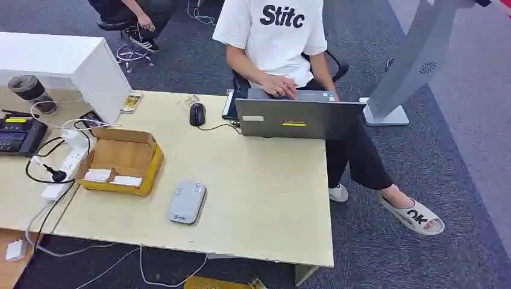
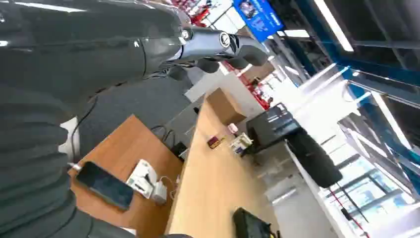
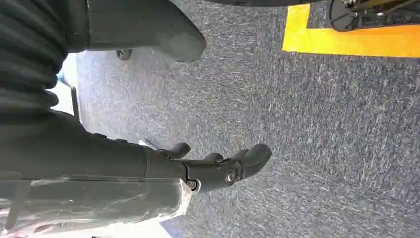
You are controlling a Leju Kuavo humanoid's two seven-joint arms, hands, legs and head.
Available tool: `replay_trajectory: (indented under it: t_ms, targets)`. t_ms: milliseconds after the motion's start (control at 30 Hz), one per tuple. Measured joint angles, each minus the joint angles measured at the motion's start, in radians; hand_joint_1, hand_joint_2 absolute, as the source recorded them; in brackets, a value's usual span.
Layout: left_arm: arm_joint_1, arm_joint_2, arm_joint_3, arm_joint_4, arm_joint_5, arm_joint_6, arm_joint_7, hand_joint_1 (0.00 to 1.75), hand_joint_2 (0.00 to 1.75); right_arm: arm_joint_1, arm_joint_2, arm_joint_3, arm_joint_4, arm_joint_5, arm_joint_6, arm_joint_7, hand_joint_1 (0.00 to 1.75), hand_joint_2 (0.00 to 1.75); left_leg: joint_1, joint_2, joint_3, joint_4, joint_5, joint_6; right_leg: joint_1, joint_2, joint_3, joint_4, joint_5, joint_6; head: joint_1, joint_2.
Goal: Pass the card to the sensor for recognition and then transmit it.
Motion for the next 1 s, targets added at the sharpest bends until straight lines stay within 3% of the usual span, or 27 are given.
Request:
replay_trajectory:
  t_ms: [233, 367, 567, 1000]
  targets:
    - [-0.08, 0.019, 0.074, -0.044, -0.126, -0.173, -0.031, 0.0, 1.75, -0.003, -0.005, 0.003, 0.0, 0.034, 0.01, 0.014, 0.0, 1.75, 0.0, 0.0, 0.0, 0.0, 0.0, 0.0, 0.0, 0.0, 0.0, 0.0, 0.0, 0.0, 0.0, 0.0]
    - [-0.095, 0.06, 0.051, -0.044, -0.202, -0.202, 0.002, 0.0, 1.75, -0.004, -0.01, 0.011, 0.0, 0.059, 0.025, 0.032, 0.0, 1.75, 0.0, 0.0, 0.001, 0.0, 0.0, 0.0, 0.0, 0.0, 0.0, 0.0, 0.0, 0.0, 0.0, 0.0]
    - [-0.092, 0.147, -0.069, -0.03, -0.248, -0.136, 0.089, 0.0, 1.75, -0.01, -0.016, 0.034, 0.001, 0.09, 0.04, 0.042, 0.0, 1.75, 0.0, 0.0, 0.001, 0.0, 0.0, 0.0, 0.0, 0.0, 0.0, 0.0, 0.0, 0.0, 0.0, 0.0]
    - [-0.08, 0.351, -0.397, 0.098, -0.307, 0.082, 0.297, 0.0, 1.75, -0.016, -0.024, 0.077, 0.005, 0.143, 0.059, 0.049, 0.0, 1.75, 0.0, 0.0, 0.001, 0.0, 0.0, 0.0, 0.0, 0.0, 0.0, 0.0, 0.0, 0.0, 0.0, 0.0]
